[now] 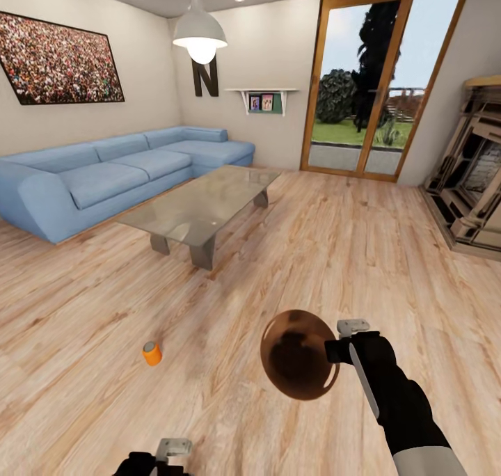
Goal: Put the three can of soda from the living room inside the tash can in the kitchen.
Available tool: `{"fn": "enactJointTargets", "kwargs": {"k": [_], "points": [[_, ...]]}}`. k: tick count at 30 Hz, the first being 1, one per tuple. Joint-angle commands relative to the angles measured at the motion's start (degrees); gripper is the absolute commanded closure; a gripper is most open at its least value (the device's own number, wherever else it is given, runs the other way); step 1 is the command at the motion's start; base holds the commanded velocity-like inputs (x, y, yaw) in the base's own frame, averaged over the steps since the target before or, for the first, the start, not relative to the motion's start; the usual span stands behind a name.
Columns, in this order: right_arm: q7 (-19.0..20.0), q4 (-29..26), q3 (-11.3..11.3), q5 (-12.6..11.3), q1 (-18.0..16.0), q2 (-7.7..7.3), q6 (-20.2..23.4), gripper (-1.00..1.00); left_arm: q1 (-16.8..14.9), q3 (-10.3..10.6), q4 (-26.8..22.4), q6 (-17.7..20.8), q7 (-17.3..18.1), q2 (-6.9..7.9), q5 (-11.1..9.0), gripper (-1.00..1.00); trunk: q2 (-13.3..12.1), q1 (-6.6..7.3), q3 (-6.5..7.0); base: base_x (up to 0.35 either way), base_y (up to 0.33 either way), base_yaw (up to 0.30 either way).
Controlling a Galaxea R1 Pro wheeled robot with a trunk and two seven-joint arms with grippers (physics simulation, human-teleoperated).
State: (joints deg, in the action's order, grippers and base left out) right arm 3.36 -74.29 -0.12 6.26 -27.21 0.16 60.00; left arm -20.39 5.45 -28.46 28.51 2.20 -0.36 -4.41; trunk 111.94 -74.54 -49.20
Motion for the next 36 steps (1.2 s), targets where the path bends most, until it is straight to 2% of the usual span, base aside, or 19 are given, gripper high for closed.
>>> {"fn": "enactJointTargets", "kwargs": {"k": [1,3,8,36], "points": [[0.24,-0.04,0.02,-0.82,-0.01,0.01,0.00,1.00,0.00,0.00,-0.02,-0.12,0.00,-0.20,0.03,-1.00,0.42,-0.22,-0.18,0.000,0.000,0.000],[0.24,-0.03,0.02,-0.80,-0.02,0.01,0.00,1.00,-0.02,0.00,-0.13,-0.35,0.00,-0.74,0.03,-1.00,1.22,-0.66,-0.54,0.000,0.000,0.000],[0.24,-0.04,0.03,-0.75,-0.01,0.01,0.00,1.00,-0.13,0.02,-0.37,-0.47,0.00,-1.05,0.02,-1.00,3.23,-1.76,-1.43,0.000,0.000,0.000],[0.24,-0.07,0.29,-0.64,0.05,0.01,0.00,1.00,-0.97,-0.17,0.05,-2.05,0.00,-0.96,0.01,-1.00,14.46,-7.91,-6.46,0.000,0.000,0.000]]}}
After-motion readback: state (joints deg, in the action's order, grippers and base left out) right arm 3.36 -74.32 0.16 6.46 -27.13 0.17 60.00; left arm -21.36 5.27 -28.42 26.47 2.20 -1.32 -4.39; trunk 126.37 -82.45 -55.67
